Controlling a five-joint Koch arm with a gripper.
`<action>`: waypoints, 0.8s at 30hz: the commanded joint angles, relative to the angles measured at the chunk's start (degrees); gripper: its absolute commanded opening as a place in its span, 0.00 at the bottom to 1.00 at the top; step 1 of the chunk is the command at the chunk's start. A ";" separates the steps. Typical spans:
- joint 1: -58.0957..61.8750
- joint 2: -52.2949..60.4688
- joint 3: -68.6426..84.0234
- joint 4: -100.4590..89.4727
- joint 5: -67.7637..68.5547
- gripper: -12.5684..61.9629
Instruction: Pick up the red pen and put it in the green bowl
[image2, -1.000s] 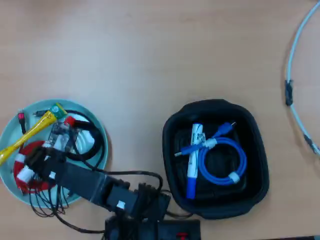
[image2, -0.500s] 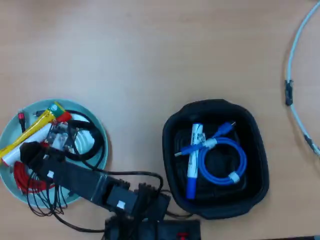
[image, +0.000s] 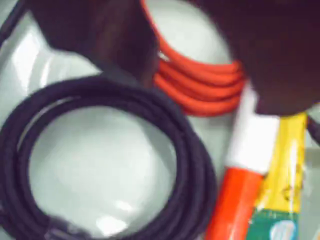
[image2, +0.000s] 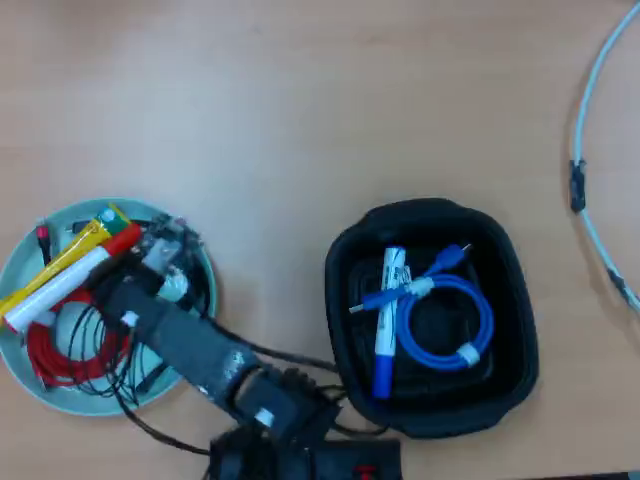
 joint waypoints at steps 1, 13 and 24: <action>4.31 8.17 0.26 -0.09 -1.32 0.26; 32.70 18.81 16.61 -5.36 -6.06 0.06; 49.66 30.15 49.04 -31.90 -10.90 0.06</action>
